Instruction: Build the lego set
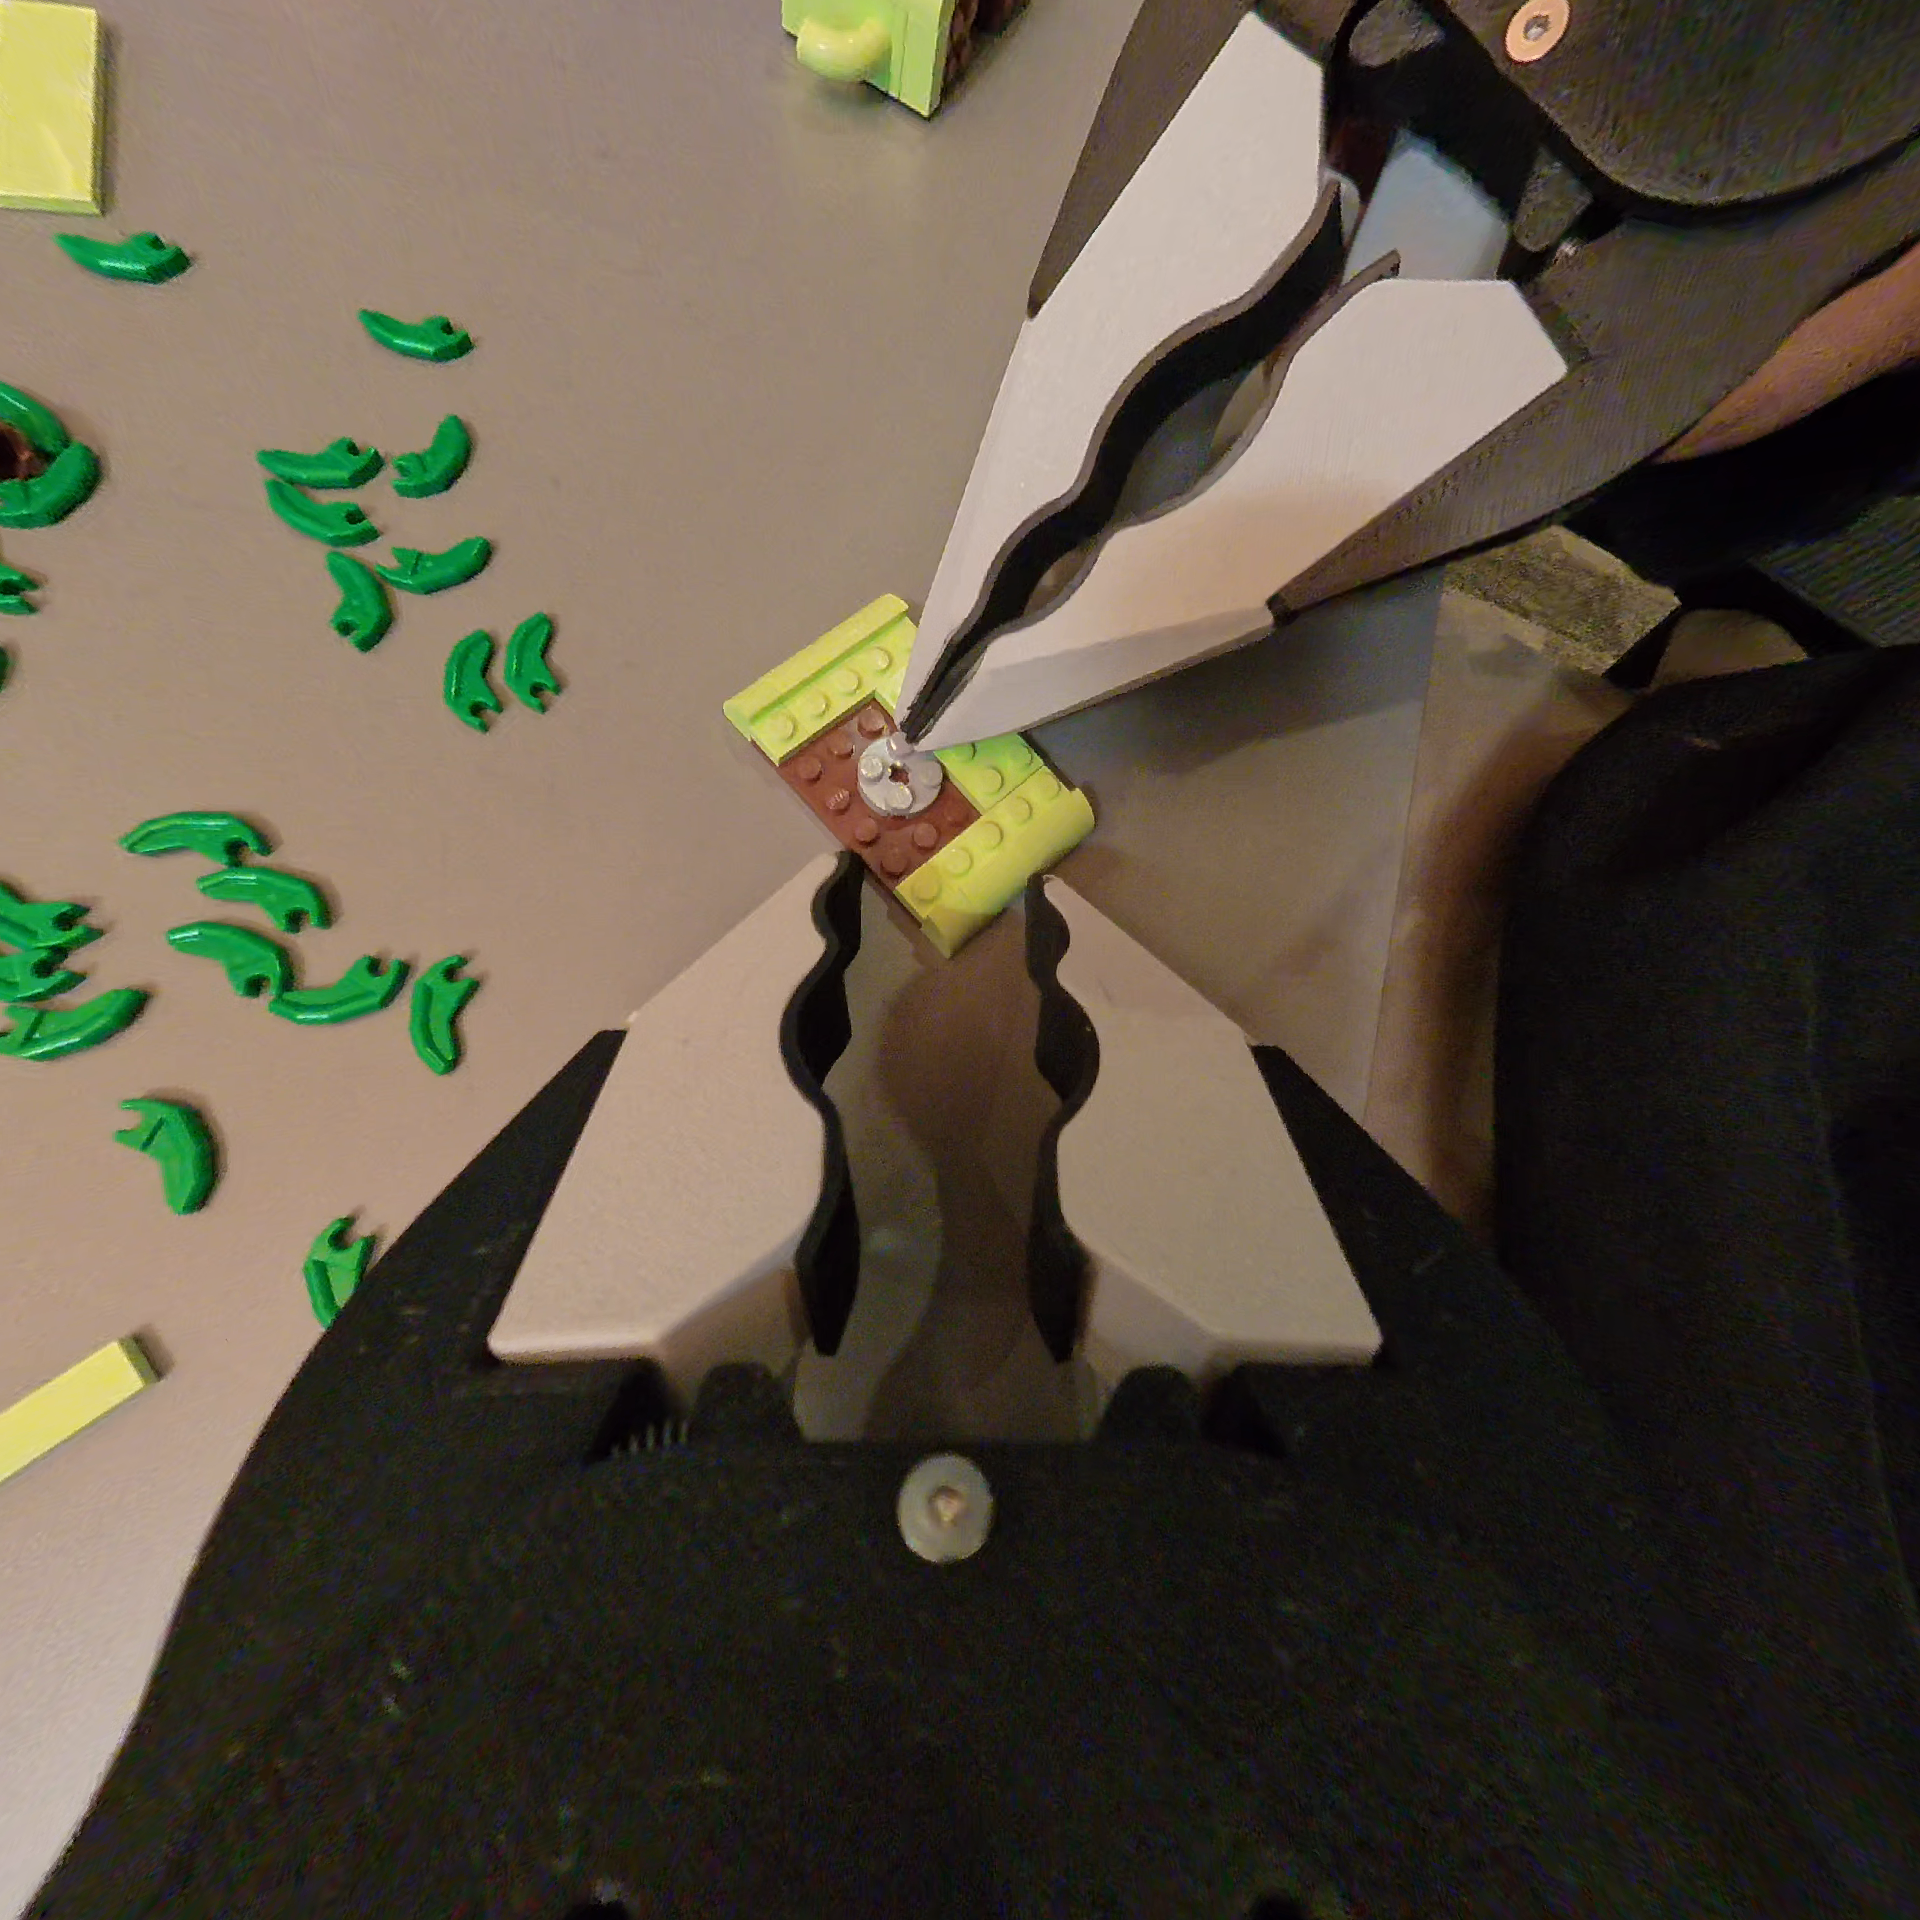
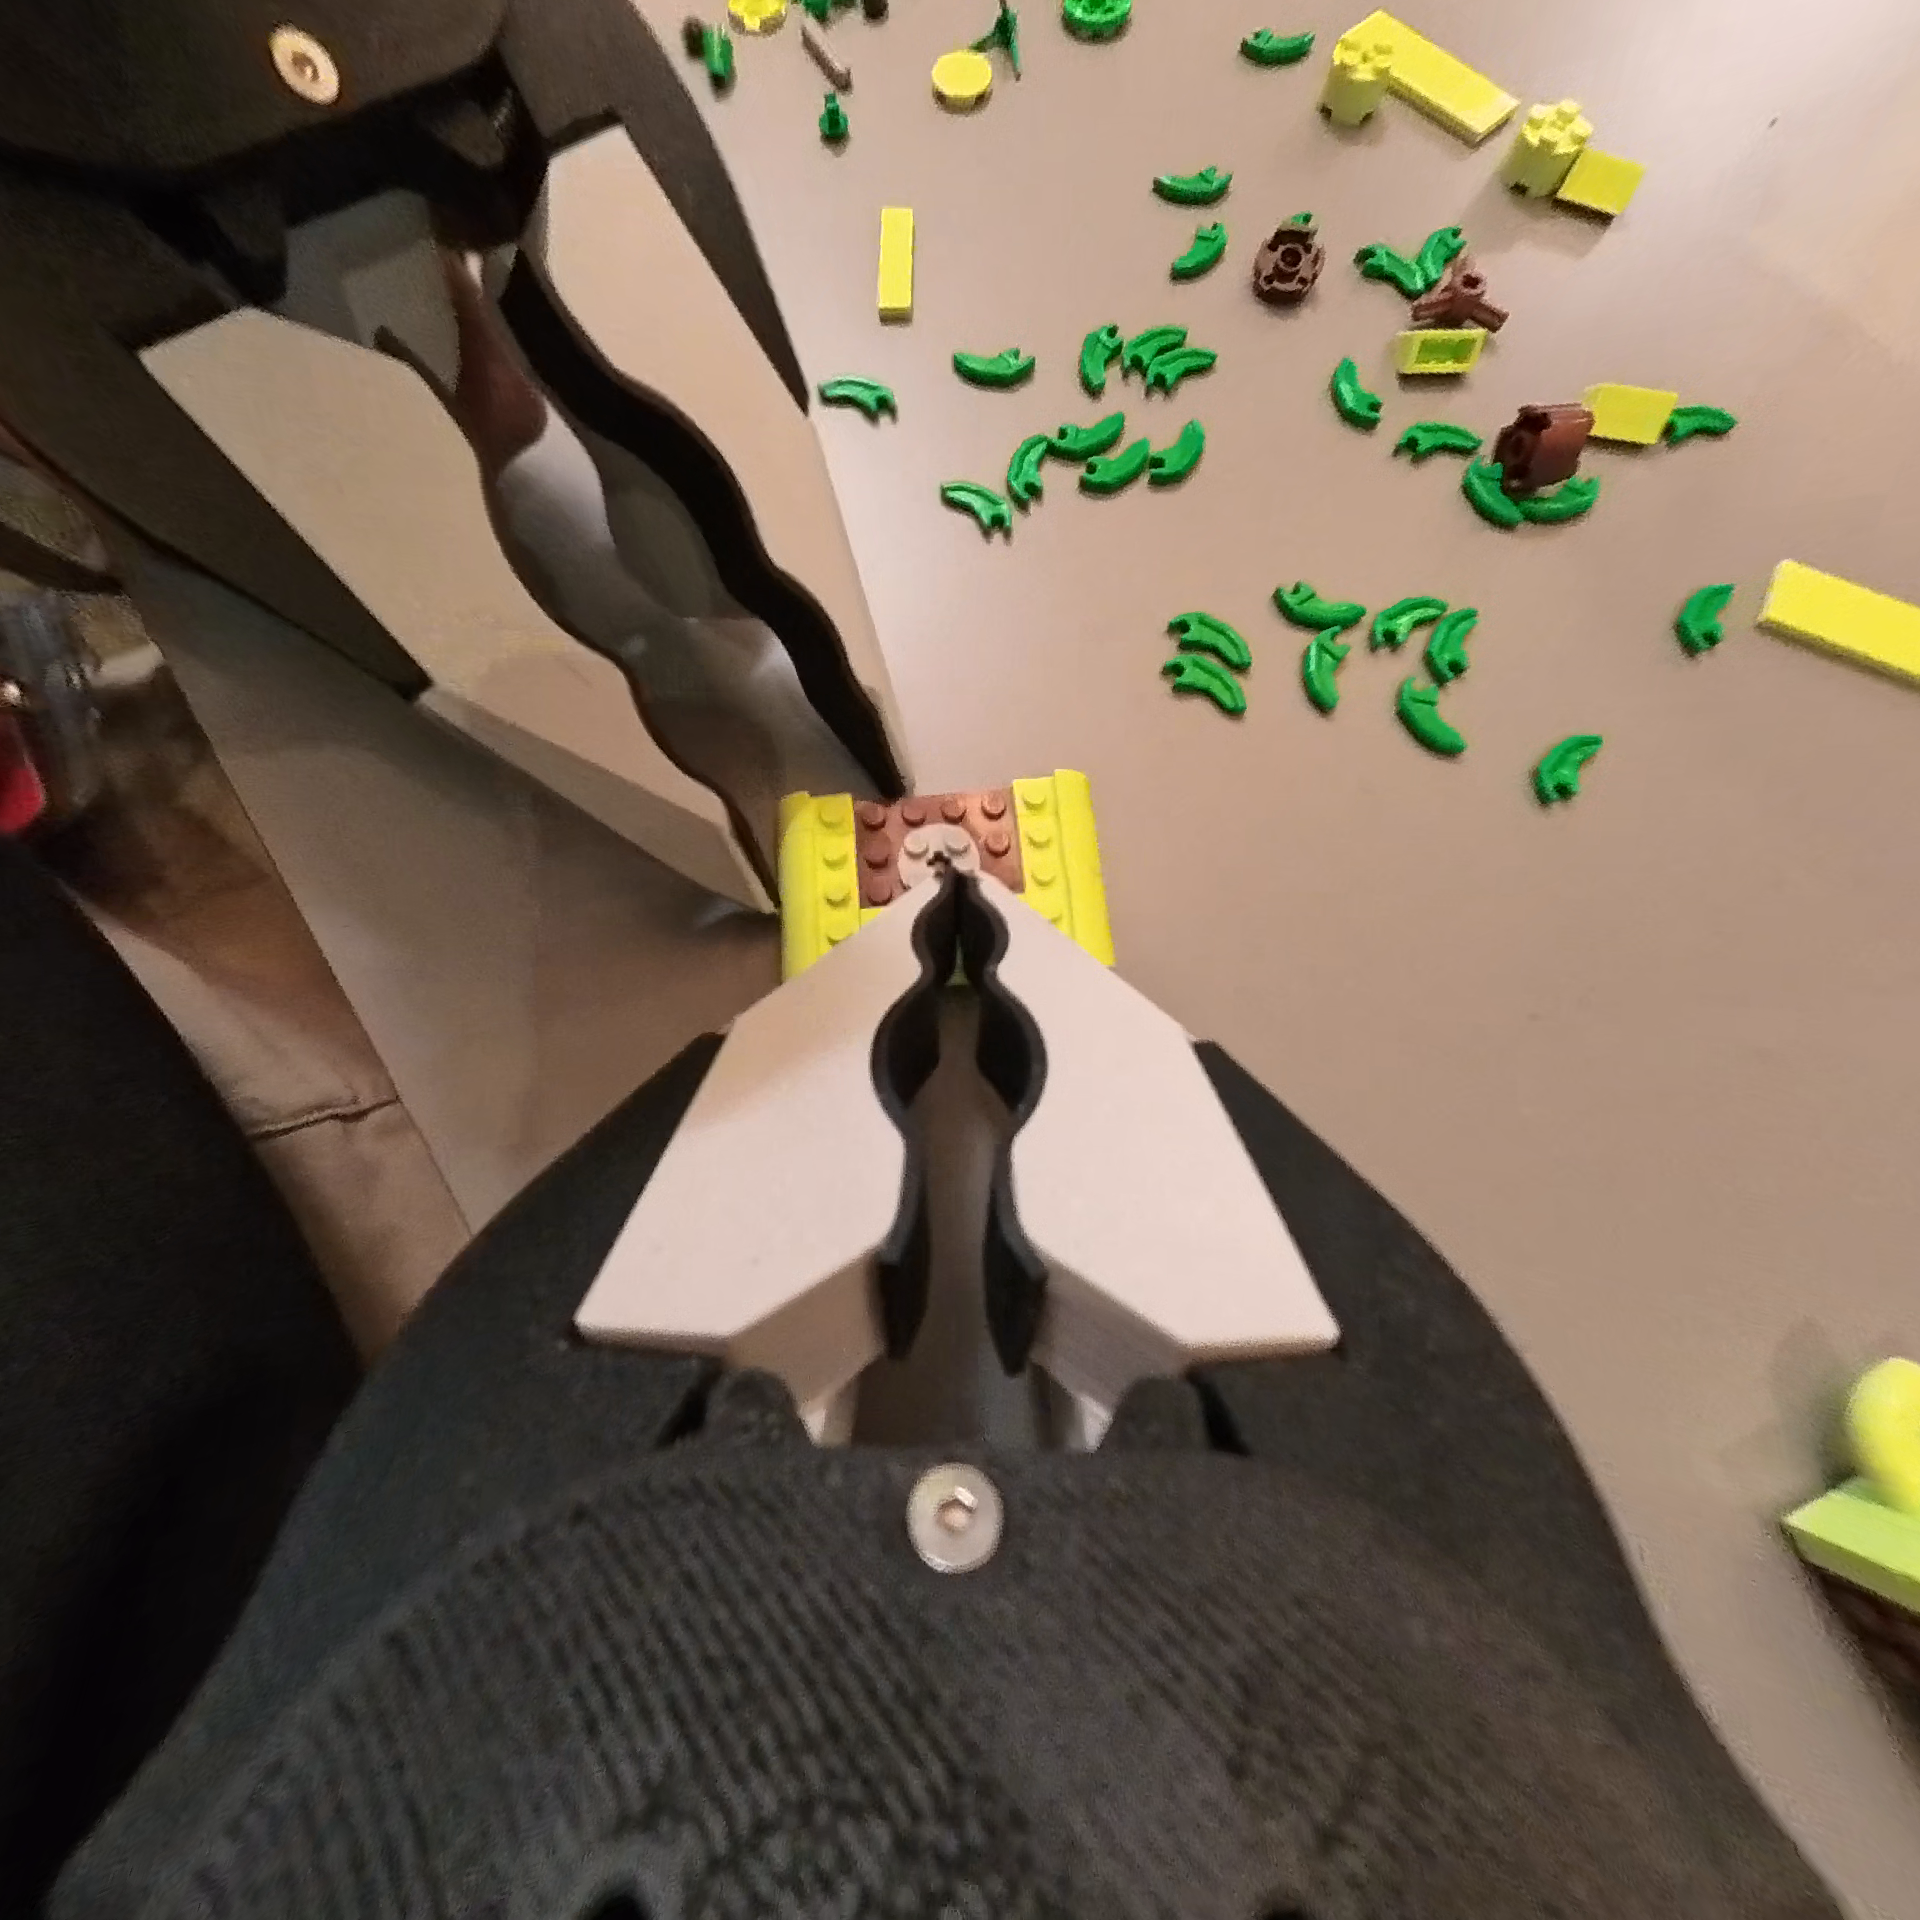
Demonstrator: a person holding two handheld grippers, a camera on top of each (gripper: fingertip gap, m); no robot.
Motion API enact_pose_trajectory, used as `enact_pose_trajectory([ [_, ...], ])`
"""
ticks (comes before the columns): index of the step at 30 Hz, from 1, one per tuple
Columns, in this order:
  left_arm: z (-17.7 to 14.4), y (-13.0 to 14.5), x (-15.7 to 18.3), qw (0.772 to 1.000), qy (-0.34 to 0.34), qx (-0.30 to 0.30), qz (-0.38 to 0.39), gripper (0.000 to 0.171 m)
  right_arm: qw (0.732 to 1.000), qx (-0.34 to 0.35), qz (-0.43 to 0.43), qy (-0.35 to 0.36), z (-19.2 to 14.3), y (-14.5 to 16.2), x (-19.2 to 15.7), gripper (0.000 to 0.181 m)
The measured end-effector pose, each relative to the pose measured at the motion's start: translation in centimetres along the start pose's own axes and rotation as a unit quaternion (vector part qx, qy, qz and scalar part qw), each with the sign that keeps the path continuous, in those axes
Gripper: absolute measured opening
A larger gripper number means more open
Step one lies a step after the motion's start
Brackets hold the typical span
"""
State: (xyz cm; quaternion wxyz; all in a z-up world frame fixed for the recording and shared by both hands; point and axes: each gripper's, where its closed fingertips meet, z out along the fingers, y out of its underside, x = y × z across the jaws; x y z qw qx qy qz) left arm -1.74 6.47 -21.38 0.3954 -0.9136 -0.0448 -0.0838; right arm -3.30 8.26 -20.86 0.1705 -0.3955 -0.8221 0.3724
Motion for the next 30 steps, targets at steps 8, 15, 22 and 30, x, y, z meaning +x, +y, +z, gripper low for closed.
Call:
enact_pose_trajectory([
  [8,0.1,0.1,-0.3,0.999,-0.031,-0.005,0.02,0.026,0.998,0.04,0.043,-0.011,-1.1,-0.4,0.2,0.0],
  [15,0.0,0.0,-0.4,1.0,-0.008,0.0,-0.011,0.022,0.999,0.033,0.003,0.038,-1.3,-0.7,1.0,0.0],
  [22,0.0,0.0,-0.5,1.0,-0.006,0.001,-0.017,0.02,0.998,0.039,-0.002,0.049,-1.7,-1.6,1.0,0.0],
  [30,0.0,0.0,-0.5,1.0,-0.016,-0.001,-0.006,0.021,0.999,0.002,0.039,0.011,-1.6,0.2,0.3,0.0],
])
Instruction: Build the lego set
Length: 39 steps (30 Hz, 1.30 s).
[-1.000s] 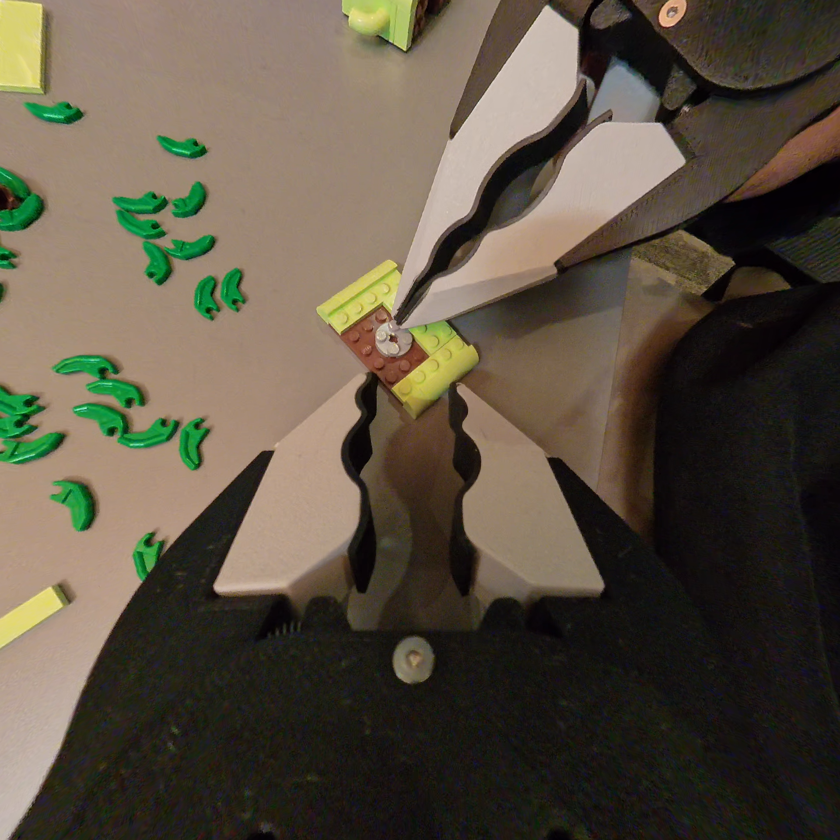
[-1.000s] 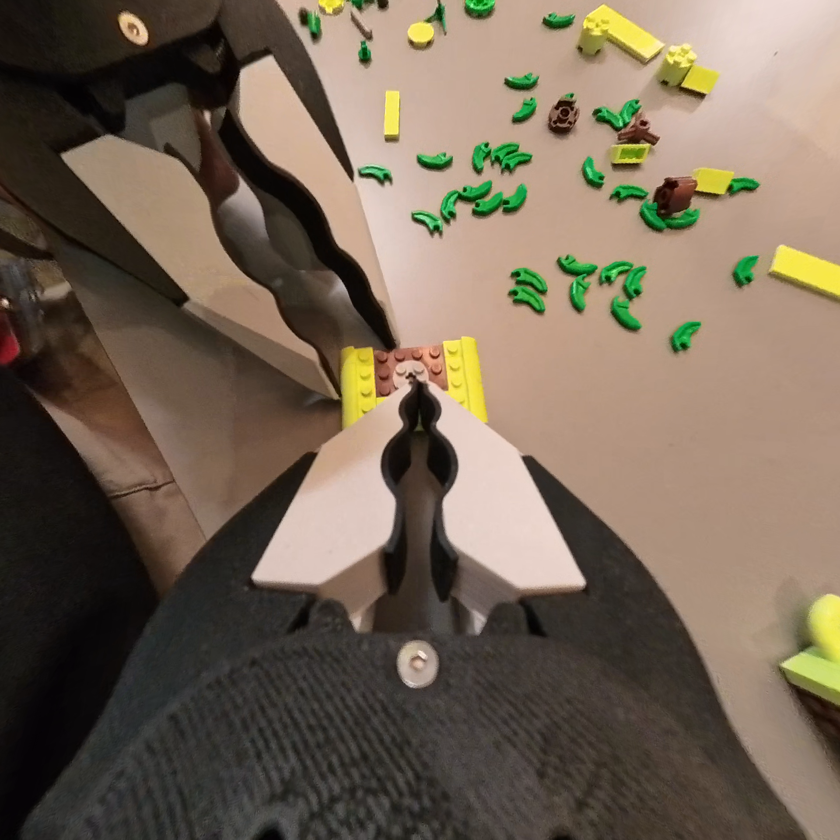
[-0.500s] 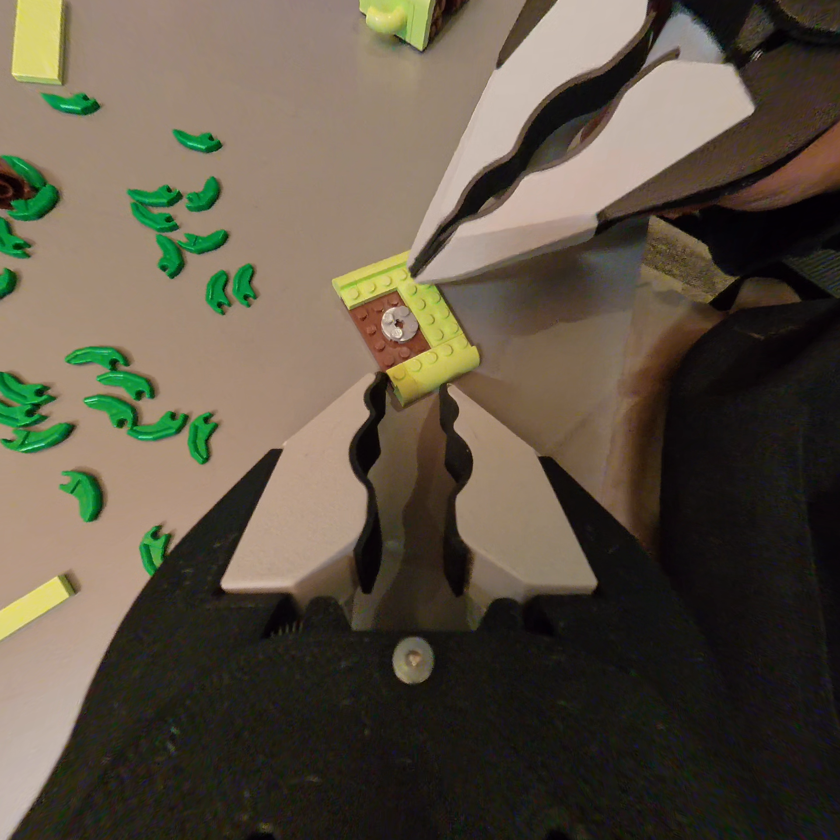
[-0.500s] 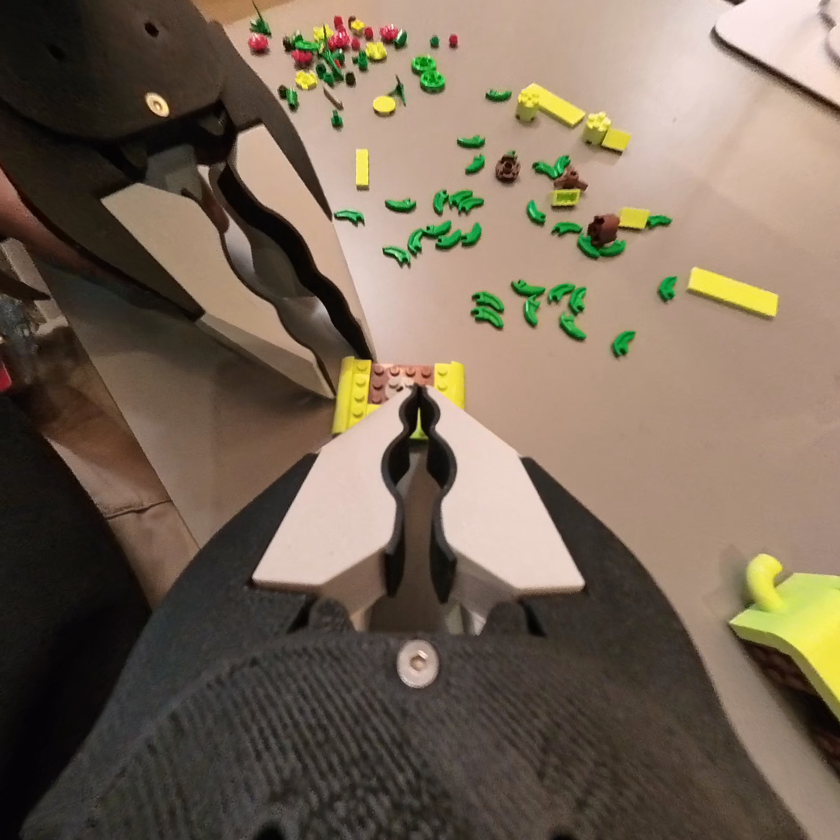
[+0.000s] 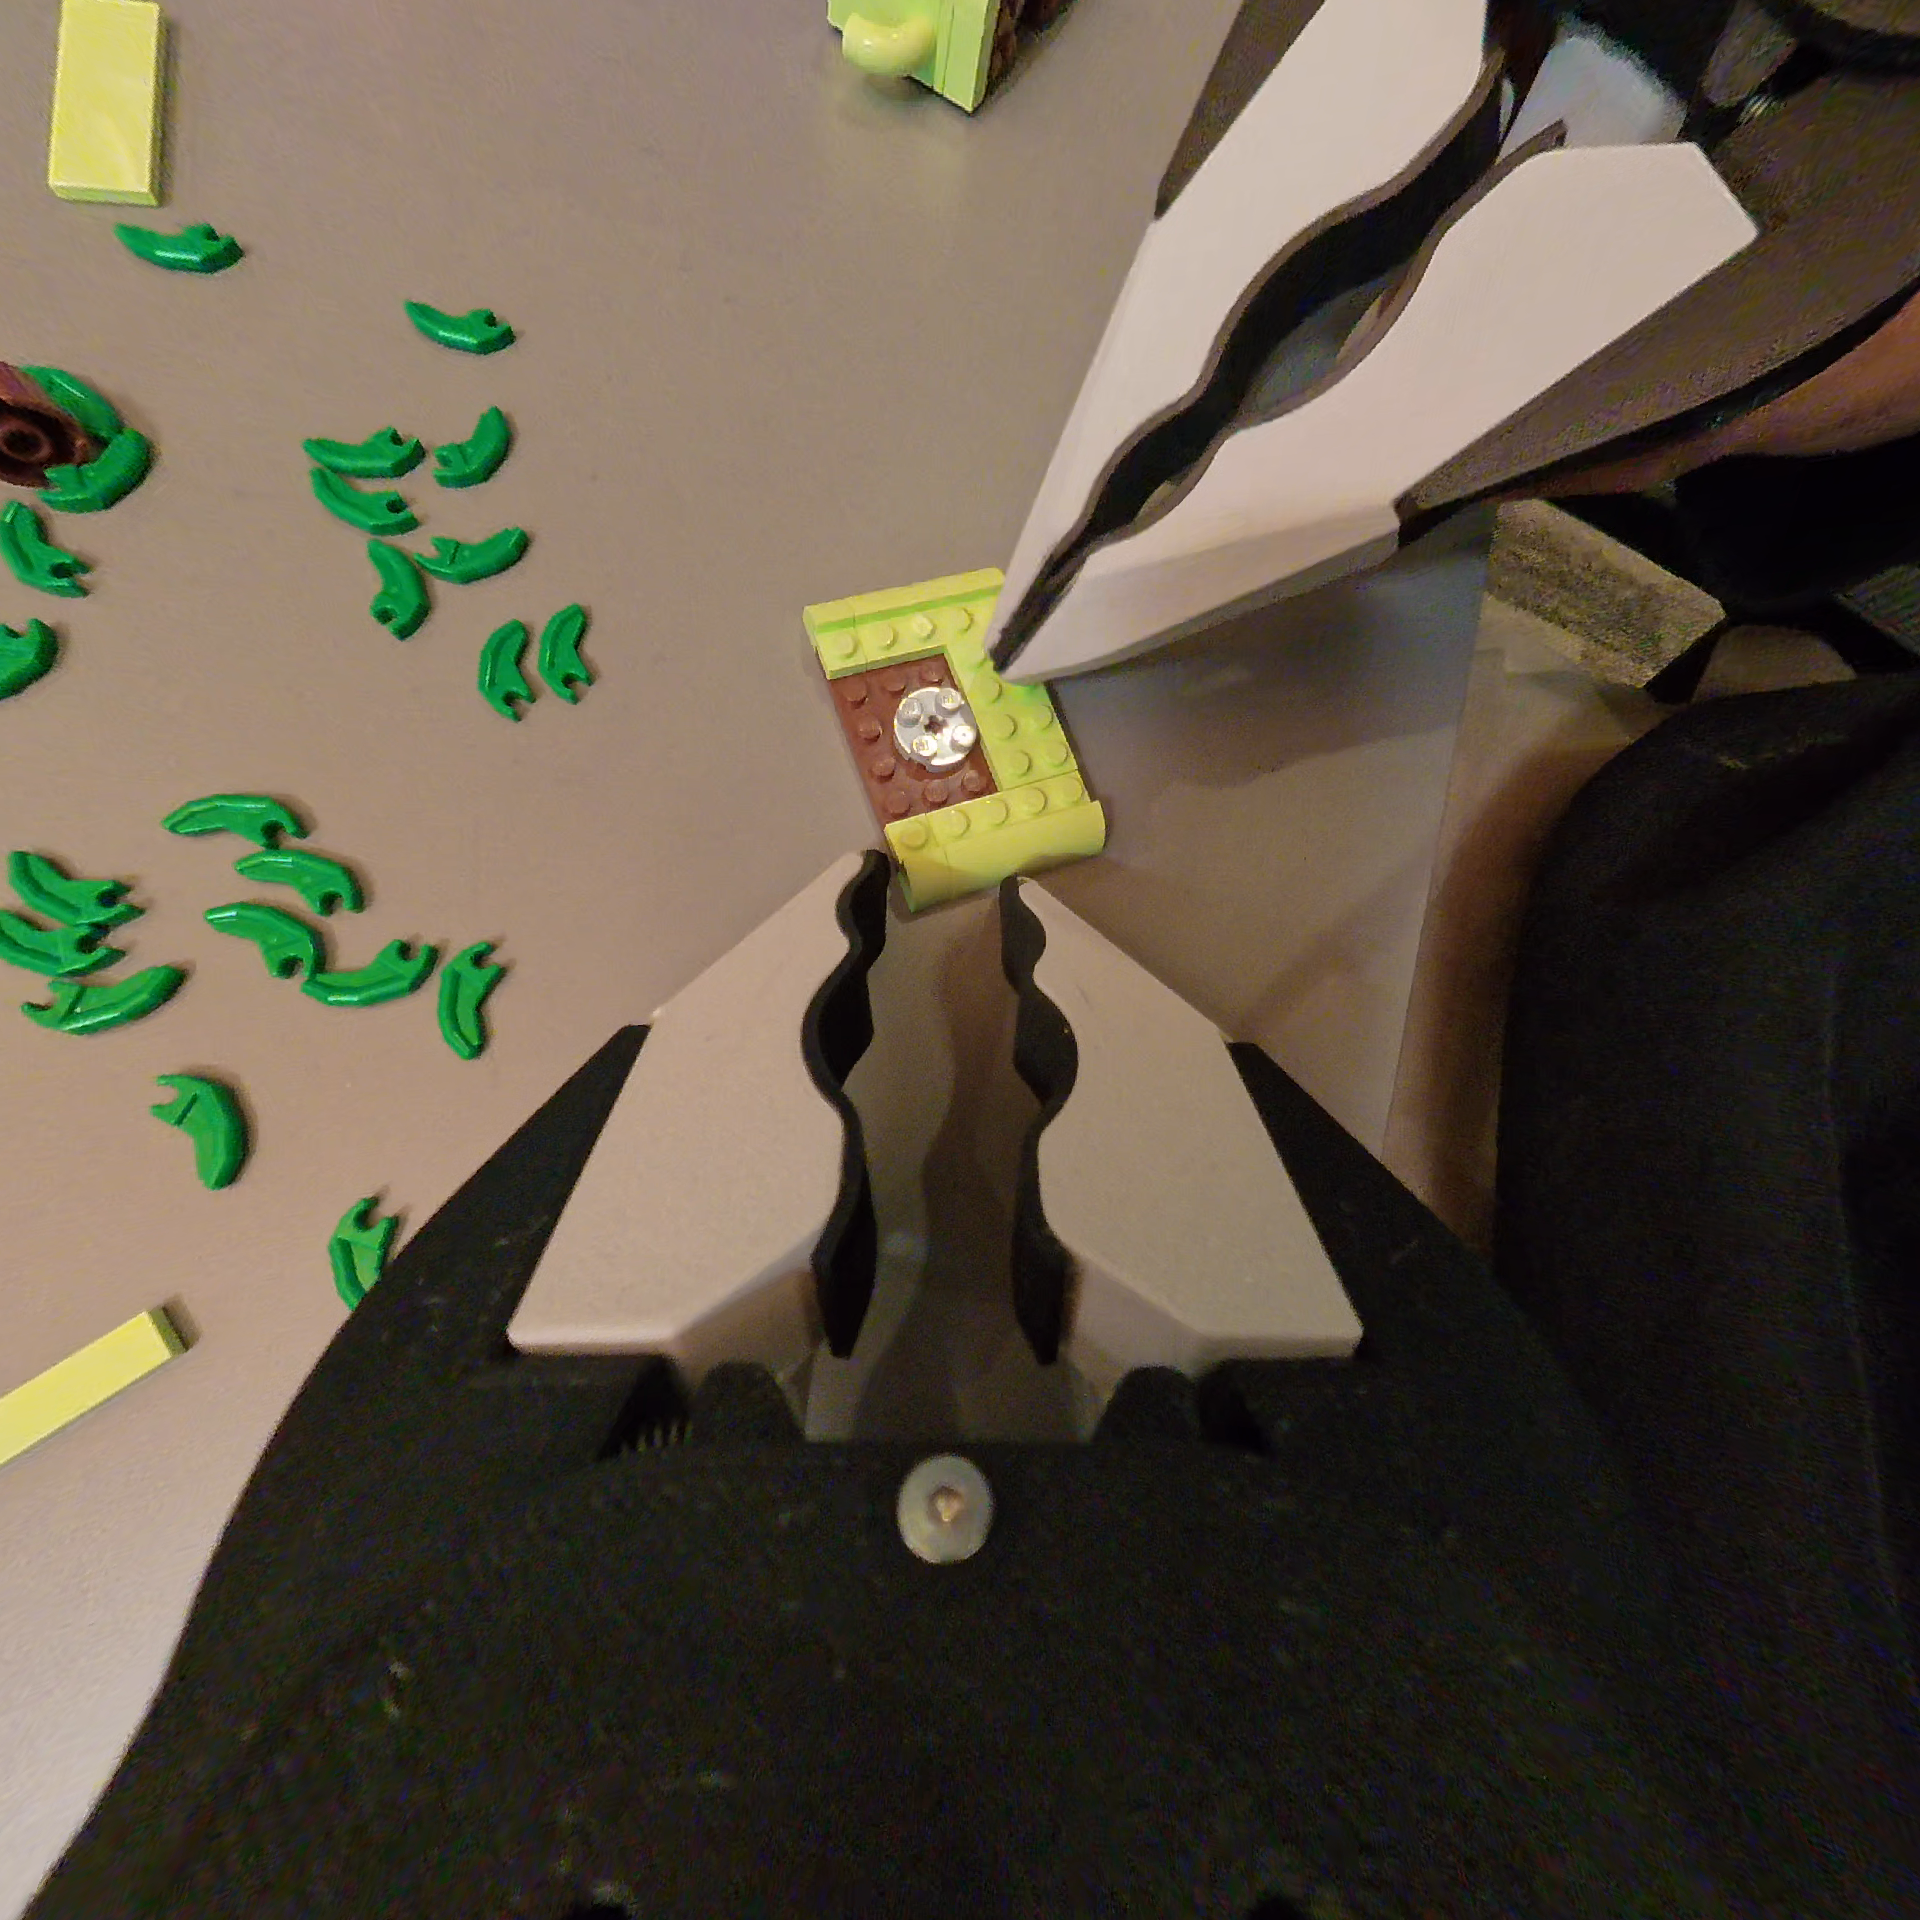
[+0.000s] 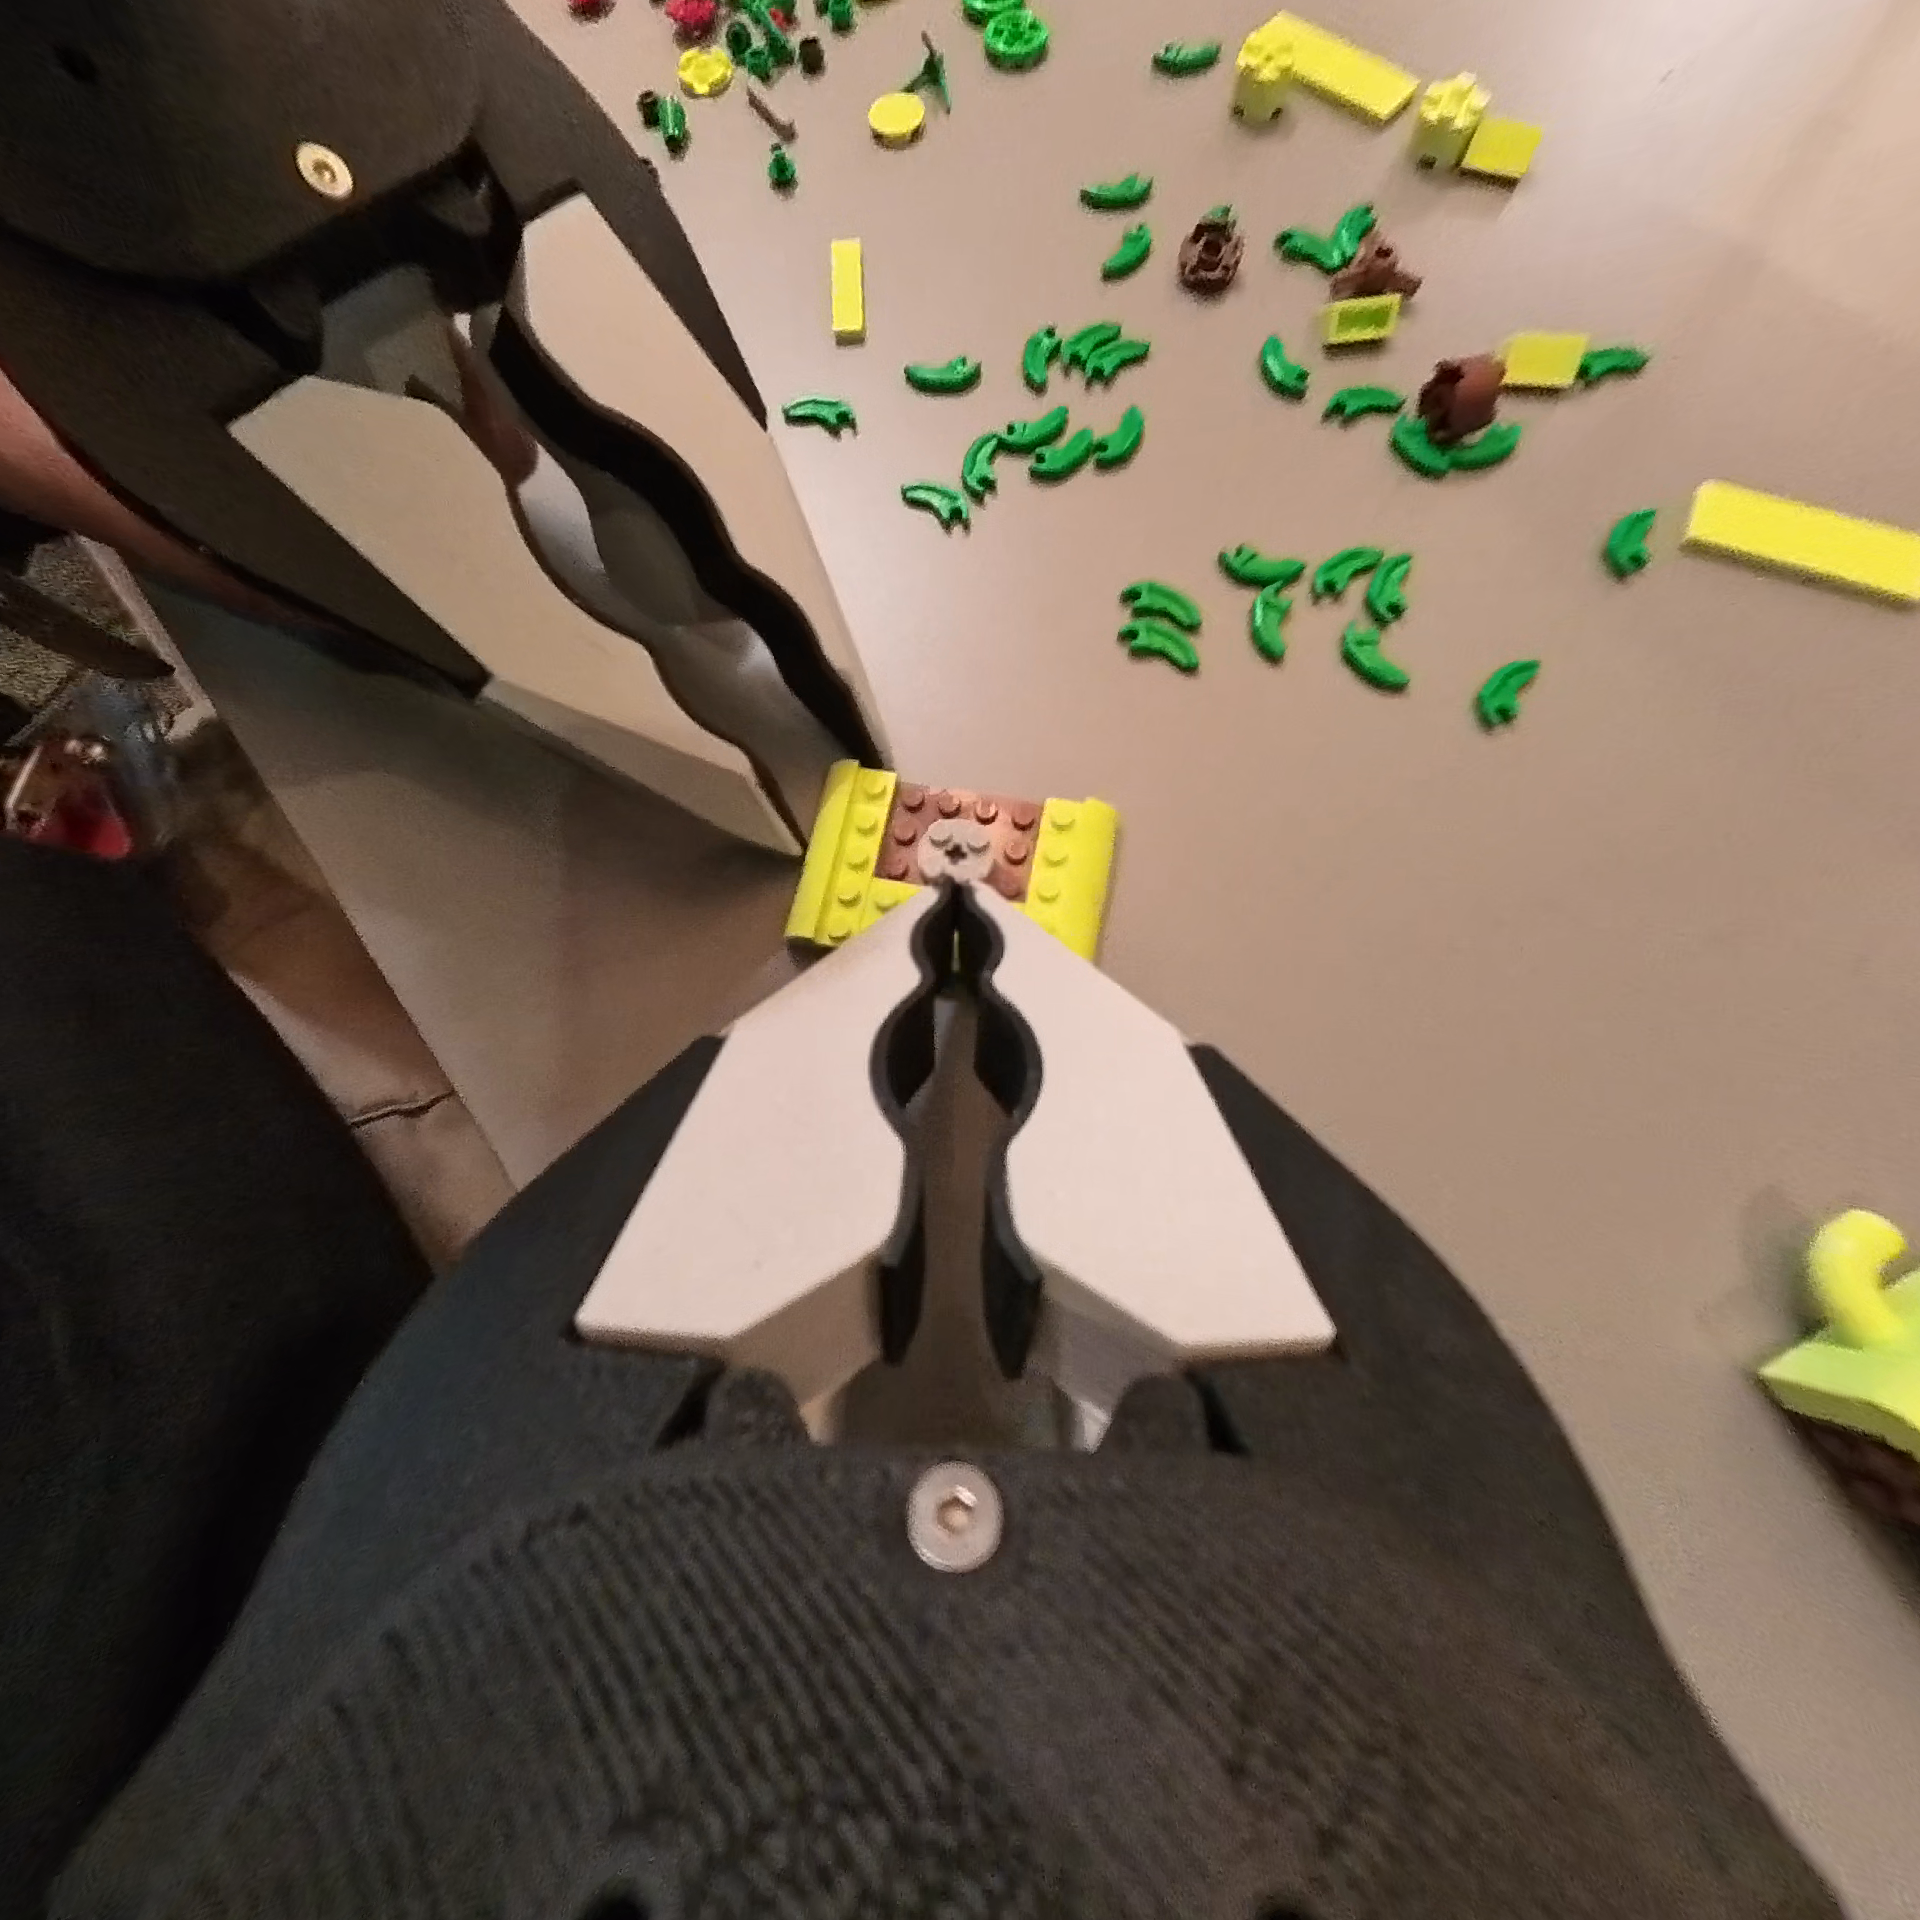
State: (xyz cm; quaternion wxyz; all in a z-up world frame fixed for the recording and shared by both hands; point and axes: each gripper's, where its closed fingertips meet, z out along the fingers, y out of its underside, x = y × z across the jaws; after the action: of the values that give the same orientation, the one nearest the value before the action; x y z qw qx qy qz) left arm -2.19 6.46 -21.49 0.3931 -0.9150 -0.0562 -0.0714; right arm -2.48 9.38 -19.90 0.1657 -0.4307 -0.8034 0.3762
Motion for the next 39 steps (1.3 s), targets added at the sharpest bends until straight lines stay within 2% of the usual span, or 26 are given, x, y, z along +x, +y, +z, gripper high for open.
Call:
enact_pose_trajectory([
  [12,0.0,0.0,0.1,1.0,0.004,-0.001,-0.001,0.019,0.997,-0.074,-0.008,0.018,0.4,1.0,0.1,0.0],
  [22,0.0,0.0,0.0,1.0,-0.011,-0.001,0.01,0.02,0.997,-0.072,-0.003,0.009,0.5,0.8,0.1,0.0],
  [24,0.0,0.0,-0.3,1.0,-0.027,0.0,0.015,0.027,0.999,-0.043,0.023,-0.016,-0.2,-0.1,-0.1,0.0],
  [25,0.0,0.0,-0.5,0.999,-0.04,0.001,0.019,0.034,0.999,-0.003,0.041,-0.03,-0.9,-1.3,-0.2,0.0],
  [27,-0.2,-0.1,-0.9,0.997,-0.074,0.006,0.034,0.054,0.994,0.068,0.073,-0.036,-2.6,-3.2,0.4,0.0],
  [29,-1.3,-1.2,-0.9,0.991,-0.11,0.05,0.064,0.08,0.993,0.077,0.084,-0.022,-3.5,-3.2,1.6,0.005],
  [32,-3.4,-2.9,-0.6,0.984,-0.123,0.119,0.046,0.083,0.996,0.068,0.063,0.013,-4.2,-2.6,3.1,0.008],
  [34,-3.3,-3.3,-0.5,0.985,-0.108,0.132,0.018,0.084,0.996,0.074,0.029,0.046,-4.4,-3.2,4.1,0.007],
  [37,-1.5,-2.2,0.2,0.992,-0.091,0.08,0.019,0.086,0.994,0.082,-0.005,0.075,-3.9,-4.8,5.2,0.007],
  [39,-0.7,-1.8,0.0,0.991,-0.116,0.044,0.04,0.089,0.995,0.078,-0.01,0.057,-3.3,-5.8,4.8,0.008],
])
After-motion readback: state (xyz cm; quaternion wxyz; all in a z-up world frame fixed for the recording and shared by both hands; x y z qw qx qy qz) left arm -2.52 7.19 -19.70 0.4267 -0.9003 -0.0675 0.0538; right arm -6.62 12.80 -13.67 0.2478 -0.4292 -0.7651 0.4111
